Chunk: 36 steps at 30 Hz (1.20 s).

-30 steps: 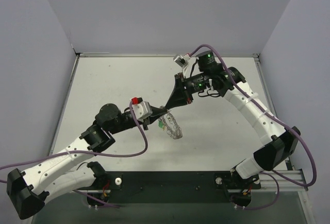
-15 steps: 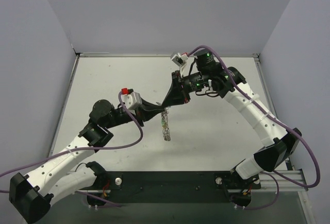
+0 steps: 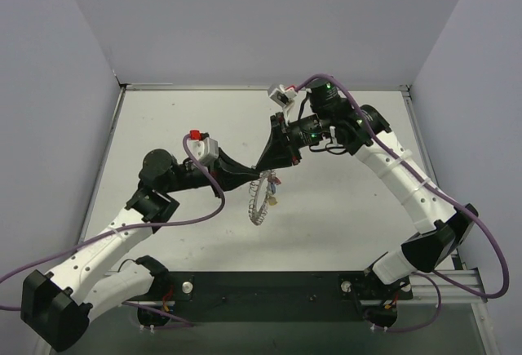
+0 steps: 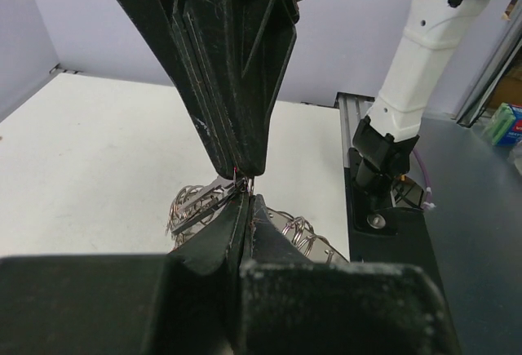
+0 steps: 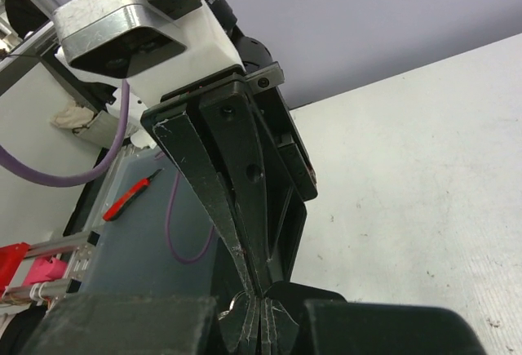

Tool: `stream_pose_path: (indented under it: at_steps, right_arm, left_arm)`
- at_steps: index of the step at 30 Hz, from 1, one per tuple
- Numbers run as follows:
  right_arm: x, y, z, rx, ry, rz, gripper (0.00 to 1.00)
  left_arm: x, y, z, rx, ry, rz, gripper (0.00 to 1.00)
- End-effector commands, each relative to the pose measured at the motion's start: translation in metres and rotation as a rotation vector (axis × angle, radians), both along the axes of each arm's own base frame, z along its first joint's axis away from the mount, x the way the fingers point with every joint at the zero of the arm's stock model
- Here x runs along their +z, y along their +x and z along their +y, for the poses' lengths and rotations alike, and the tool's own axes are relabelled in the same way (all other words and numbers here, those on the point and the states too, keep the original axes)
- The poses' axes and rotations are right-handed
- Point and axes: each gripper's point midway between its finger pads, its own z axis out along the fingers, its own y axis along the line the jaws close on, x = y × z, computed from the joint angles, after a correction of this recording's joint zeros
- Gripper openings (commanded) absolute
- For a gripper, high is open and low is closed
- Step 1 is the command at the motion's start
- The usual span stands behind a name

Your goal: Put the keys on the keyring

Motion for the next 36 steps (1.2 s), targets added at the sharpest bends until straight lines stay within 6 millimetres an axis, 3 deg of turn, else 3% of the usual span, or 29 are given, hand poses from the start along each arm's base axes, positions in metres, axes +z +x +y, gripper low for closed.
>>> stream_pose_path:
  at_steps: [1, 10, 19, 26, 36]
  right_arm:
    - [0.038, -0.017, 0.004, 0.108, 0.116, -0.095, 0.0]
    - [0.036, -0.011, 0.019, 0.082, 0.085, -0.079, 0.0]
    - [0.034, -0.005, 0.028, 0.003, 0.037, -0.064, 0.17]
    - [0.025, 0.003, 0.034, -0.066, -0.019, -0.077, 0.33]
    - [0.032, 0.015, 0.026, -0.169, -0.043, -0.137, 0.4]
  left_arm:
    - [0.031, -0.015, 0.0, -0.095, -0.068, -0.061, 0.0]
    - [0.035, -0.005, -0.001, -0.058, -0.116, -0.049, 0.0]
    - [0.039, 0.024, 0.009, 0.146, -0.15, -0.051, 0.0]
    - [0.045, 0.032, 0.018, 0.229, -0.201, -0.072, 0.0]
    - [0.038, 0.036, 0.023, 0.273, -0.207, -0.093, 0.0]
